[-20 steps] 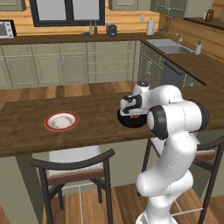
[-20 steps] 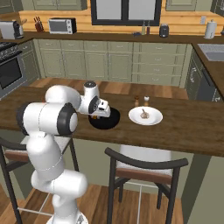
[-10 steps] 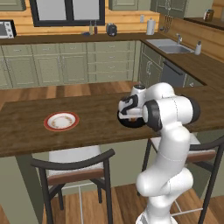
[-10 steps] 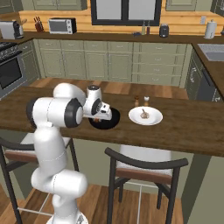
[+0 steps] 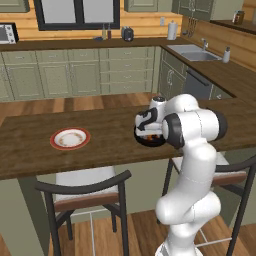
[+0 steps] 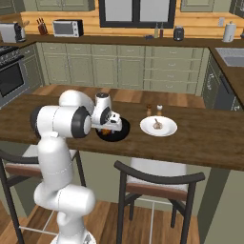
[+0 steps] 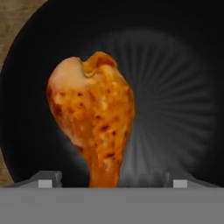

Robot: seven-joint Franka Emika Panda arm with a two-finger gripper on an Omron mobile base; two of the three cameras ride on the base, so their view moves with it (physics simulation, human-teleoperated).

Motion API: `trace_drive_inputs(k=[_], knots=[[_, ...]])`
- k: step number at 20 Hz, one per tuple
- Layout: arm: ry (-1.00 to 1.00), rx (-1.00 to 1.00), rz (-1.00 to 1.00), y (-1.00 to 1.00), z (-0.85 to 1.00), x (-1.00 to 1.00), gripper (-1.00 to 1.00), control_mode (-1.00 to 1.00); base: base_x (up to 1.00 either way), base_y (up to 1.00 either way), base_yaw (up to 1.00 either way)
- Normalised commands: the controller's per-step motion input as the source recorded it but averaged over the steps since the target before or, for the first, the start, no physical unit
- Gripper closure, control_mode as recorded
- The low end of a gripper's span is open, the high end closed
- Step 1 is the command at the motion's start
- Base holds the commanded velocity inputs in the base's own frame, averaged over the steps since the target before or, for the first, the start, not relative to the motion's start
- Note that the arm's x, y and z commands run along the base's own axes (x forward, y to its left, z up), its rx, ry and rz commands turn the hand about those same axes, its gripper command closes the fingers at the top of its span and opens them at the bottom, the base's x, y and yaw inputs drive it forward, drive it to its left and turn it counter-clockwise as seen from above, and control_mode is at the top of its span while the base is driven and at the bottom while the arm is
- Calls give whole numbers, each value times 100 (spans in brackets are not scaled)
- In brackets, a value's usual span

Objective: Pick the chicken drumstick and garlic from their plates and place them in the bowl. Then put the bowl in the fridge.

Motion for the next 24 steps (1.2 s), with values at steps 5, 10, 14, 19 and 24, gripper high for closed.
trace_drive_inputs(k=[5, 10, 14, 19, 24], knots=[[-7, 0, 0, -12, 61, -24, -100, -100, 0, 0, 0], [-2, 0, 0, -59, 29, -18, -100, -100, 0, 0, 0], [-1, 0, 0, -78, 15, -4, -100, -100, 0, 0, 0], [1, 0, 0, -80, 11, 0, -100, -100, 0, 0, 0], [0, 0, 0, -64, 2, 12, -100, -100, 0, 0, 0]])
